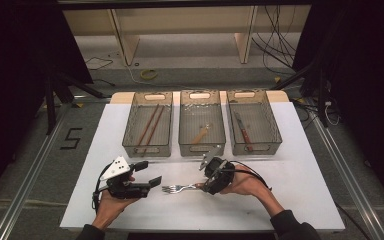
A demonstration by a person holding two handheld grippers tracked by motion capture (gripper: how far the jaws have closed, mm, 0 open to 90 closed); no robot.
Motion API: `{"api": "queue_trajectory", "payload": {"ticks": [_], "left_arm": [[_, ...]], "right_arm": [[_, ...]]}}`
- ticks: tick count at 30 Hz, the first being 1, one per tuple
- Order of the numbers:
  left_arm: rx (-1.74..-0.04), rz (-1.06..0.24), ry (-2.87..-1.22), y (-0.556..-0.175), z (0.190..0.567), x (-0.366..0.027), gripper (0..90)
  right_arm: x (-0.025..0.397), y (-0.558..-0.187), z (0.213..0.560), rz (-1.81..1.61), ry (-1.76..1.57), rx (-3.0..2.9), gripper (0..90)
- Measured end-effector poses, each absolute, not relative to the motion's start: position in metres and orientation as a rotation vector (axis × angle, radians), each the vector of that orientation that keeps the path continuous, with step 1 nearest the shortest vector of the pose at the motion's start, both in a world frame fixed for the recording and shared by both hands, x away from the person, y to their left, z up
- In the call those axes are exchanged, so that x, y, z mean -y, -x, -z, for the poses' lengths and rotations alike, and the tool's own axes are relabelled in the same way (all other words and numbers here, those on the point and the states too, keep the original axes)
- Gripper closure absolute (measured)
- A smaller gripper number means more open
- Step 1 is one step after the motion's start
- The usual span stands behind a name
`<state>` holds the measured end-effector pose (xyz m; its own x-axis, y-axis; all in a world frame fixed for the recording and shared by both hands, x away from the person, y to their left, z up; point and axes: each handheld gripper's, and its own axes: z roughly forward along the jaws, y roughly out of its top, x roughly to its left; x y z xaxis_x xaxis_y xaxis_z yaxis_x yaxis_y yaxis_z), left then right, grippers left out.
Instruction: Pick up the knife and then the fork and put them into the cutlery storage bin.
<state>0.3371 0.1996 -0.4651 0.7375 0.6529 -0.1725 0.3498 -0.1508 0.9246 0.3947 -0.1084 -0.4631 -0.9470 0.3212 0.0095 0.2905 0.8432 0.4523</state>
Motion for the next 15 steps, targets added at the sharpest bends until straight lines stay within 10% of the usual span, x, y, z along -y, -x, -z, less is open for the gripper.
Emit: {"api": "queue_trajectory", "payload": {"ticks": [15], "left_arm": [[-0.792, -0.320, -1.760, -0.3370, 0.4650, -0.1996, 20.8]], "right_arm": [[0.0992, -0.3917, 0.4676, -0.624, -0.406, -2.968, 65.8]]}}
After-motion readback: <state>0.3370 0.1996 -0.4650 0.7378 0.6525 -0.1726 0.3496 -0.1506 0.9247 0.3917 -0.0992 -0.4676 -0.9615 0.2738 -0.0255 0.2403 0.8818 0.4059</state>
